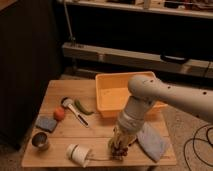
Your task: Place grapes in plastic cup
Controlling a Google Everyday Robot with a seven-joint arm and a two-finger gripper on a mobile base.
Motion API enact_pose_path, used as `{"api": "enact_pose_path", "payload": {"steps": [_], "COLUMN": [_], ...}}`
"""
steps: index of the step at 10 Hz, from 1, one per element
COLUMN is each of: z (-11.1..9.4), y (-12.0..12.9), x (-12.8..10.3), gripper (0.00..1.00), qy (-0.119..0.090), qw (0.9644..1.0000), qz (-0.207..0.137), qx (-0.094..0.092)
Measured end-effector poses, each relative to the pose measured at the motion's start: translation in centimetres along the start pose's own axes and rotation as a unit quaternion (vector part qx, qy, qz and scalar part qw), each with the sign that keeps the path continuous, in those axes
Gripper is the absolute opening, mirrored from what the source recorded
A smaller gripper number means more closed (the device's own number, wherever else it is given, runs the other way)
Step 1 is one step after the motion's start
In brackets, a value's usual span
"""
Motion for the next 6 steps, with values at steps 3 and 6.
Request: {"api": "enact_pose_path", "payload": {"steps": [3, 6], "z": [0.2, 0.3], "y": [-0.1, -0.4], "x": [-1.5, -2.4], "gripper": [0.0, 0.0], "qy": [-0.003, -0.008], "qw": [1.0, 0.9998], "qz": [0.005, 0.013], "qx": [-0.005, -0.012]}}
